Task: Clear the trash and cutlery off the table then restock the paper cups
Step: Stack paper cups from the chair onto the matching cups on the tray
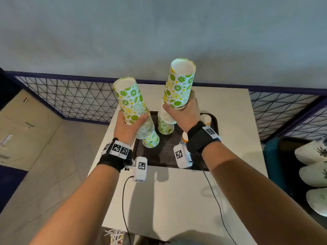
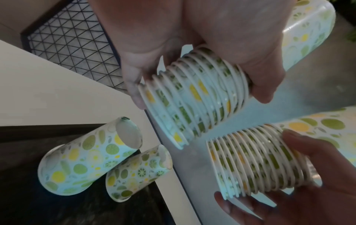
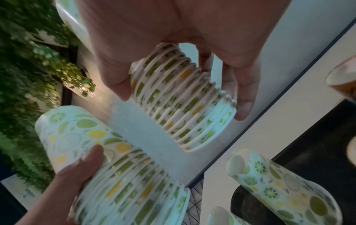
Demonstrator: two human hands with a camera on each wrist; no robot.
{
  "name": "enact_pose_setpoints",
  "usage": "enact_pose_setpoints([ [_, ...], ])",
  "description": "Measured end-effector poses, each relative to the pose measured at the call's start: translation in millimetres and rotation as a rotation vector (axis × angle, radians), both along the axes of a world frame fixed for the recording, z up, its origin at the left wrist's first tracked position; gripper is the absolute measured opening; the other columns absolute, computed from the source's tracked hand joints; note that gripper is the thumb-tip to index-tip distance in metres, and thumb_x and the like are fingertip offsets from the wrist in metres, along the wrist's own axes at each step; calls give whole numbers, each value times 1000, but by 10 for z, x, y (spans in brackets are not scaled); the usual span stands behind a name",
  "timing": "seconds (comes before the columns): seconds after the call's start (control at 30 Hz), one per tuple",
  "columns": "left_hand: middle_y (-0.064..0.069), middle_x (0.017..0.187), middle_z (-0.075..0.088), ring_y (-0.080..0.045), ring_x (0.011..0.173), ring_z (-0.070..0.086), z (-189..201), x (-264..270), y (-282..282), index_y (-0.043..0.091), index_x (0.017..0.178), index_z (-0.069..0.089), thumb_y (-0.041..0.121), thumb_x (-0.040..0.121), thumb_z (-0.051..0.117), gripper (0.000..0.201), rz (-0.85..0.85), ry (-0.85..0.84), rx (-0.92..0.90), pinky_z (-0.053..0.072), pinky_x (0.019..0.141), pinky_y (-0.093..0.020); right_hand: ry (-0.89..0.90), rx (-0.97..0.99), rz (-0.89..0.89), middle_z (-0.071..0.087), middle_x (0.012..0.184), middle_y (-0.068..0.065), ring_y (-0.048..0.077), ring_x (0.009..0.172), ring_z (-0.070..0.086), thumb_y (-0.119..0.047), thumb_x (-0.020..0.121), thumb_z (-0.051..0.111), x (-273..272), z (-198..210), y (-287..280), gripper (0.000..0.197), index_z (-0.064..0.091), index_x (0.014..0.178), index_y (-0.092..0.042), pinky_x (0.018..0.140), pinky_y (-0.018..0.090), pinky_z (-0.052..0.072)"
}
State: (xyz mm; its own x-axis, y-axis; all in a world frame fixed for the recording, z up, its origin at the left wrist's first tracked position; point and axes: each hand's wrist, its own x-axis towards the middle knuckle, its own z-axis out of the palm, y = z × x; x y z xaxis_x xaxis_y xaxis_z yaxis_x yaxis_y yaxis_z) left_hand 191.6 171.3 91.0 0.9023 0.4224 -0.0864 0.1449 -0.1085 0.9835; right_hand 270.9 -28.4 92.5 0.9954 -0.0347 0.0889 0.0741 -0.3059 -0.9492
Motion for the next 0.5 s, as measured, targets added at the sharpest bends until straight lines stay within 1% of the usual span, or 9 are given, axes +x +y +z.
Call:
enact_pose_setpoints([
  [0.07,12,111,72,1,96,70,-105,140,67,18,129,58,26,82,88,57,15,20,40,52,82,-21,27,-35,-4,59,122,-5,22,118,53,-49,66,84,123,-45,139,83,45,135,-23,98,45,51],
  [0.13,14,113,70,1,101,67,-213,261,128,21,132,56,29,79,90,63,11,30,60,50,83,-22,51,-61,-13,56,124,-2,22,120,50,-42,71,85,242,-122,258,83,43,139,-20,96,36,46],
  [0.2,12,117,71,-4,106,69,-341,356,182,26,133,55,34,74,92,70,6,26,41,53,89,-26,70,-95,-21,53,121,-4,19,117,47,-40,73,85,338,-207,360,83,42,140,-19,90,28,38],
  [0.23,10,119,72,-7,108,71,-399,391,199,27,133,54,39,70,93,75,2,25,24,55,92,-30,83,-117,-22,50,118,-7,16,114,45,-40,74,85,380,-256,412,84,40,142,-20,89,26,35],
  [0.27,9,120,73,-9,109,71,-466,423,223,27,133,54,44,65,92,80,1,27,6,56,94,-32,99,-129,-21,48,118,-8,14,111,43,-40,73,85,419,-310,469,85,39,143,-21,89,26,35],
  [0.33,10,120,72,-7,108,71,-541,438,215,27,133,53,49,60,90,85,-4,31,-16,56,93,-30,124,-135,-17,50,124,-4,15,114,44,-45,70,84,461,-410,542,91,37,145,-24,95,30,41],
  [0.37,11,119,72,-5,108,70,-584,444,218,26,134,53,48,61,90,86,-5,41,-21,55,92,-29,134,-145,-17,51,128,0,17,118,45,-48,68,82,479,-471,579,93,36,145,-26,98,32,43],
  [0.43,10,120,71,-4,108,69,-677,436,214,23,136,51,43,65,92,84,-16,60,-32,53,92,-29,150,-183,-13,51,132,1,21,125,43,-53,67,80,498,-591,635,94,36,145,-27,100,37,44],
  [0.5,6,122,71,-8,110,69,-782,433,210,21,137,51,47,62,91,89,-25,75,-42,55,94,-31,184,-206,-14,50,136,1,25,130,41,-52,68,80,511,-674,664,92,36,145,-27,103,40,45],
])
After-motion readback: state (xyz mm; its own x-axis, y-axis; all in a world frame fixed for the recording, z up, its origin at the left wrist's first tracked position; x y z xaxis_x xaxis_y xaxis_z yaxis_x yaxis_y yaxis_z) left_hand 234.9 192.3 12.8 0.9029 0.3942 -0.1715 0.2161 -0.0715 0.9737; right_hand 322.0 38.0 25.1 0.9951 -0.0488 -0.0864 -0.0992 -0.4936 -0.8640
